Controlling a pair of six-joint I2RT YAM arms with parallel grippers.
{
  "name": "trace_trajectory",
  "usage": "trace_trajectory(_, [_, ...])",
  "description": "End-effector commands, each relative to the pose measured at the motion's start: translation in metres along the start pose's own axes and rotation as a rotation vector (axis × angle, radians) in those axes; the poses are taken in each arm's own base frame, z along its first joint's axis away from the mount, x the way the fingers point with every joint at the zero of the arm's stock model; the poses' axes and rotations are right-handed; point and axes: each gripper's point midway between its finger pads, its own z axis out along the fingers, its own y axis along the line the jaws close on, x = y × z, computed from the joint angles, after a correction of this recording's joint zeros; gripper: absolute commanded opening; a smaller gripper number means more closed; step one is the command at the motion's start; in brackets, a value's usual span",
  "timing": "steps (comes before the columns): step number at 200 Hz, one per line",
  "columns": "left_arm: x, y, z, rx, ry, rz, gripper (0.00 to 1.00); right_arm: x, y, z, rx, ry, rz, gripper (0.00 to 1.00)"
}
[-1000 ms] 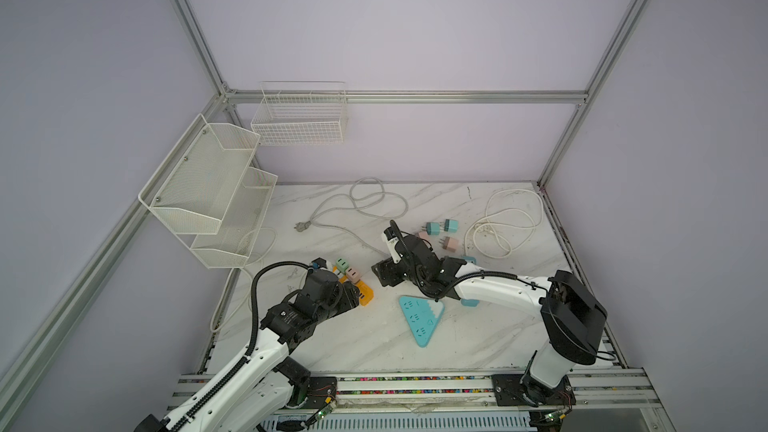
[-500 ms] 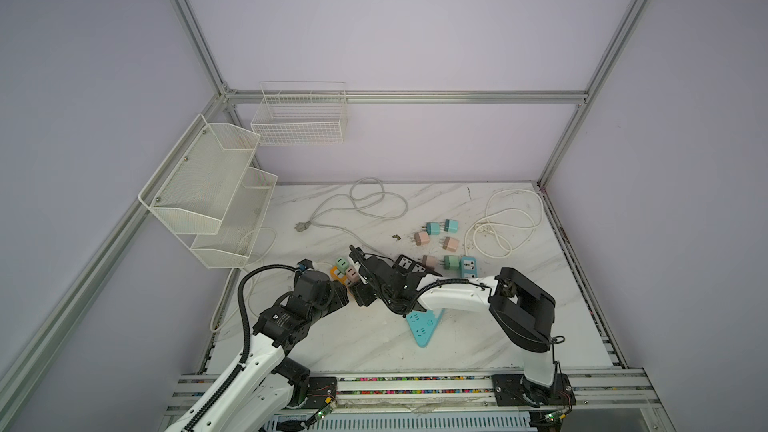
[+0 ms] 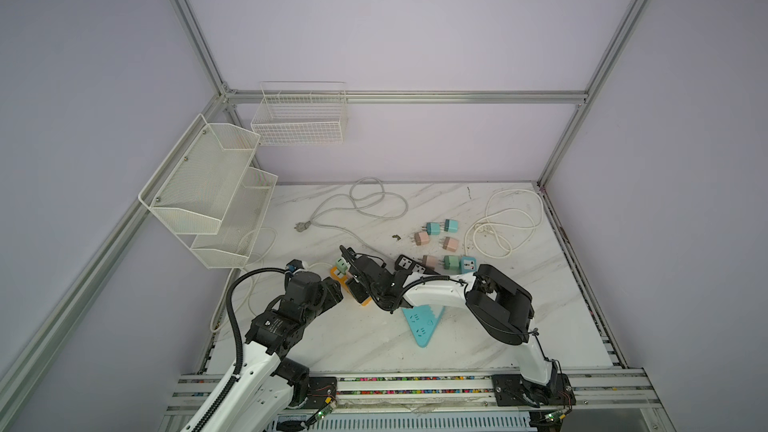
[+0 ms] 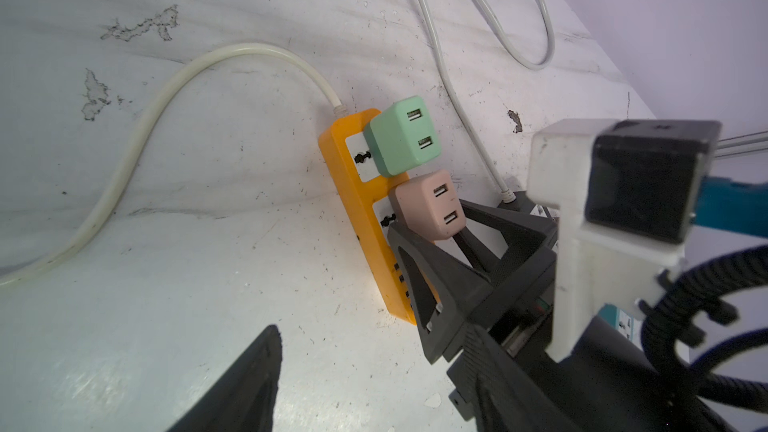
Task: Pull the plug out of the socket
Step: 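Move the right gripper to the pink adapter while the left grips the orange strip, then close the right gripper on the pink adapter and pull it from the orange strip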
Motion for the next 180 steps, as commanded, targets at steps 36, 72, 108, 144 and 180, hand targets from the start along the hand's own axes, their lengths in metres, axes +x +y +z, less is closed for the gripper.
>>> trace_trajectory(36, [0.006,0.015,0.007,-0.035,0.003,-0.03,0.7,0.002,-0.002,0.012,0.034,0.004,-0.06,0.41])
trace_trajectory(72, [0.008,0.016,0.009,-0.028,0.012,-0.041,0.71,0.009,-0.004,0.004,0.028,0.02,-0.067,0.33])
trace_trajectory(108, [0.012,0.012,0.015,0.005,0.03,-0.054,0.7,0.016,-0.007,-0.01,0.02,0.035,-0.071,0.27])
trace_trajectory(144, [0.022,0.005,0.028,0.055,0.074,-0.072,0.68,0.029,-0.01,-0.027,0.007,0.059,-0.044,0.24])
trace_trajectory(180, [0.029,-0.012,0.042,0.156,0.111,-0.107,0.63,0.046,-0.005,-0.041,-0.014,0.083,-0.012,0.24])
